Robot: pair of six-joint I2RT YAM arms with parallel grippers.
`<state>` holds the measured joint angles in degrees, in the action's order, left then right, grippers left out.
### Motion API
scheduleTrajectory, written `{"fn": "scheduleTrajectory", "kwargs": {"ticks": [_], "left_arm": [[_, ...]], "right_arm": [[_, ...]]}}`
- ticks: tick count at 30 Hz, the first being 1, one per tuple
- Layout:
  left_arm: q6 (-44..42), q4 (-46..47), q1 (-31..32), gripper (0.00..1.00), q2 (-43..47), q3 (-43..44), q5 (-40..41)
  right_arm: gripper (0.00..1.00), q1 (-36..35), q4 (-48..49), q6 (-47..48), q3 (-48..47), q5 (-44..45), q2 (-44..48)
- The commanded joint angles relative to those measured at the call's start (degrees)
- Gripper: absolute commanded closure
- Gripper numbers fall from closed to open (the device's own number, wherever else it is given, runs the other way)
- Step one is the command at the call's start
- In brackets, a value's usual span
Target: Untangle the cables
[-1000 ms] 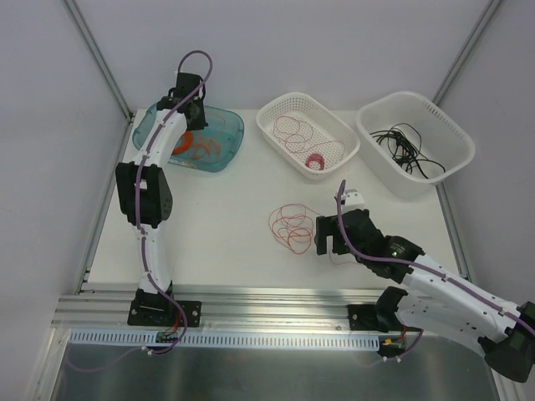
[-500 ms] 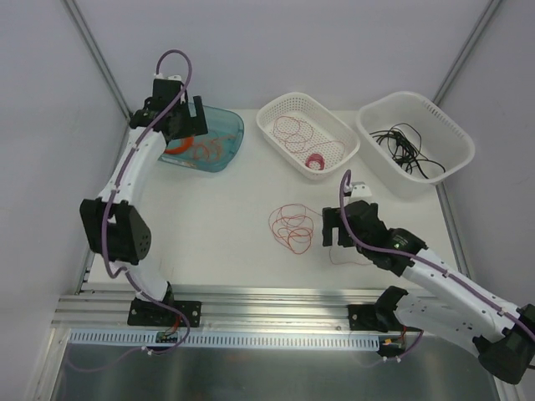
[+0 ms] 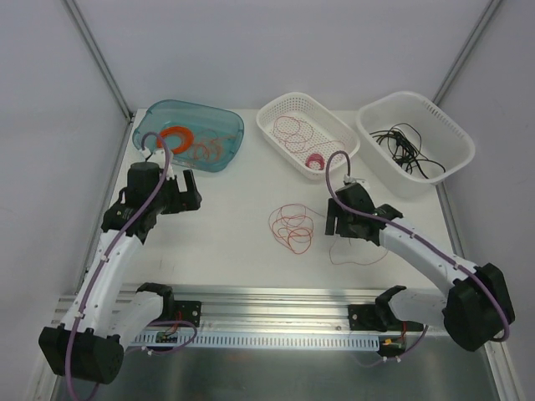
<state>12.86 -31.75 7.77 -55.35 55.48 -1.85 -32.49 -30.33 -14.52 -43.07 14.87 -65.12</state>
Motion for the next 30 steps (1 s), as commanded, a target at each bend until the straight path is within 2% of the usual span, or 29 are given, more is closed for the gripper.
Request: {"fn": "scheduleTrajectory", "kwargs": {"ticks": [1,4,9,14,15,21,24,28,30], "left_arm": [[-0.03,4.84,-0.30,0.01,6.37,-8.86,-4.39],[0.15,7.92,-0.30,0.01,9.20,-14.33,-4.74],[-0.12,9.07,-0.30,0.01,8.95,-15.41,-3.43],[-0.56,9.34,-0.30,0.01,8.07,-14.88,-2.37],[-0.56,9.34,-0.30,0.01,8.15,-14.97,-2.28],[-0.65,9.34,-0.30,0.01,8.07,-15.05,-2.20],[-0.73,9.34,-0.30,0.01,7.89,-14.88,-2.37],[-0.65,9.34,-0.30,0.01,7.37,-14.79,-2.81],[-0.65,9.34,-0.30,0.01,7.19,-14.62,-2.99]], "right_arm": [[0.25,1.02,4.39,-2.26,-0.44,-3.09,-5.08],[0.31,1.38,6.24,-4.02,-0.44,-2.75,-9.30],[0.42,1.64,8.35,-4.81,-0.96,-2.31,-14.32],[0.64,1.64,9.32,-5.34,-1.58,-1.16,-18.10],[0.71,1.64,9.49,-5.43,-1.49,-0.99,-18.28],[0.99,1.64,6.78,-3.68,-3.33,2.43,-16.02],[0.99,1.64,2.04,-0.60,-6.31,5.59,-10.23],[0.99,1.55,-5.69,5.72,-16.32,9.20,-3.45],[0.99,1.47,-10.26,10.03,-25.01,9.21,-1.77]]}}
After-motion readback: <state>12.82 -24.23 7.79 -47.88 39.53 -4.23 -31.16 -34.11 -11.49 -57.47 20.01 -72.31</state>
